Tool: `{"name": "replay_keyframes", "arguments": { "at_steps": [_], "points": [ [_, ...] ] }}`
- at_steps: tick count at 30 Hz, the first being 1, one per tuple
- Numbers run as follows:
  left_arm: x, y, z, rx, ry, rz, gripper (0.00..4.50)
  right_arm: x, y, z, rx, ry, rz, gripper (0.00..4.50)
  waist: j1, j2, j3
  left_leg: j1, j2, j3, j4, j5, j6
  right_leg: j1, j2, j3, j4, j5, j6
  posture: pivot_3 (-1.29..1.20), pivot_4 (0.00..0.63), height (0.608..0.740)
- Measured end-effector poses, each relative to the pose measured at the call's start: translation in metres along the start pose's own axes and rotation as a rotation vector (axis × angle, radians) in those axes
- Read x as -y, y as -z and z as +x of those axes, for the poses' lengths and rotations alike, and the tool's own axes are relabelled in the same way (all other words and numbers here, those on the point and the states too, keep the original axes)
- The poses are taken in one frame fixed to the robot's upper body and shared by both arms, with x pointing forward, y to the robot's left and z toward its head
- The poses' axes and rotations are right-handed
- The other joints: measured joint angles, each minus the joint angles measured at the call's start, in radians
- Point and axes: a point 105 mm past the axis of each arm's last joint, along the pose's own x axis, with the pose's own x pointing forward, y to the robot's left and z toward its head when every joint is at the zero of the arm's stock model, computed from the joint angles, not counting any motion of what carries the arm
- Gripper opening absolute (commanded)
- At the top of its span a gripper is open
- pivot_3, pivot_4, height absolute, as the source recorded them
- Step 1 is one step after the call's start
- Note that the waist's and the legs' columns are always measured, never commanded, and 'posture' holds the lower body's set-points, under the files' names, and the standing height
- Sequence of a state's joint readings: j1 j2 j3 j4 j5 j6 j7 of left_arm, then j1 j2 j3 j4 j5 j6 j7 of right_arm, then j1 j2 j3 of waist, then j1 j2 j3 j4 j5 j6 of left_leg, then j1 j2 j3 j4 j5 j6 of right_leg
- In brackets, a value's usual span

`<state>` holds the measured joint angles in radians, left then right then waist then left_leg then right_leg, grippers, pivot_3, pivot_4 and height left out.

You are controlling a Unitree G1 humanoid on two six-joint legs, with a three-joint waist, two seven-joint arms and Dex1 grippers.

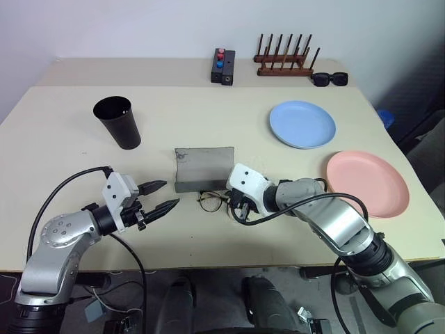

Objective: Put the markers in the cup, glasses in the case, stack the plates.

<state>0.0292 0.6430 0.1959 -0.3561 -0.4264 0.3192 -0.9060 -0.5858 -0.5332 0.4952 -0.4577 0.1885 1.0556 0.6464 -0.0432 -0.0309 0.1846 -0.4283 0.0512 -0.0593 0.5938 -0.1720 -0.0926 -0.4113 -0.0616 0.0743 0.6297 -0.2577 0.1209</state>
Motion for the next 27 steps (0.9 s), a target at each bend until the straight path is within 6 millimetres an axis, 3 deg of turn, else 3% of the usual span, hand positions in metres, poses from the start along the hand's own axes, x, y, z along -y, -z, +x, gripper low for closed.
{"name": "replay_keyframes", "arguments": {
  "at_steps": [12, 15, 17, 27],
  "points": [
    [0.0002, 0.0024, -0.0004, -0.012, -0.021, -0.025, 2.86, -0.0011, 0.0002, -0.0028, 0.011, -0.038, -0.050, 0.07, -0.001, 0.000, 0.000, 0.000, 0.000, 0.000, -0.001, 0.000, 0.000, 0.000, 0.000, 0.000, -0.001, 0.000, 0.000, 0.00, 0.150, 0.740],
    [0.0013, 0.0038, -0.0011, -0.016, -0.024, -0.028, 2.86, -0.0014, -0.0008, -0.0027, 0.017, -0.048, -0.058, 0.88, 0.000, 0.000, 0.000, 0.000, 0.000, 0.000, -0.001, 0.000, 0.000, -0.001, 0.000, 0.000, -0.001, 0.000, 0.000, 0.00, 0.150, 0.740],
    [0.0025, 0.0034, -0.0012, -0.016, -0.024, -0.026, 2.86, -0.0003, -0.0022, -0.0029, 0.021, -0.045, -0.067, 1.75, -0.001, 0.000, 0.000, 0.000, 0.000, 0.001, -0.001, 0.000, 0.000, -0.001, -0.001, 0.000, -0.001, 0.000, -0.001, 0.00, 0.150, 0.740],
    [0.0062, 0.0030, 0.0005, -0.016, -0.019, -0.023, 2.86, 0.0062, 0.0000, -0.0020, 0.011, -0.009, -0.076, 1.75, -0.001, 0.000, 0.000, -0.001, 0.000, 0.001, -0.001, 0.000, 0.000, -0.002, -0.001, 0.000, -0.001, -0.001, -0.001, 0.00, 0.150, 0.740]
  ]
}}
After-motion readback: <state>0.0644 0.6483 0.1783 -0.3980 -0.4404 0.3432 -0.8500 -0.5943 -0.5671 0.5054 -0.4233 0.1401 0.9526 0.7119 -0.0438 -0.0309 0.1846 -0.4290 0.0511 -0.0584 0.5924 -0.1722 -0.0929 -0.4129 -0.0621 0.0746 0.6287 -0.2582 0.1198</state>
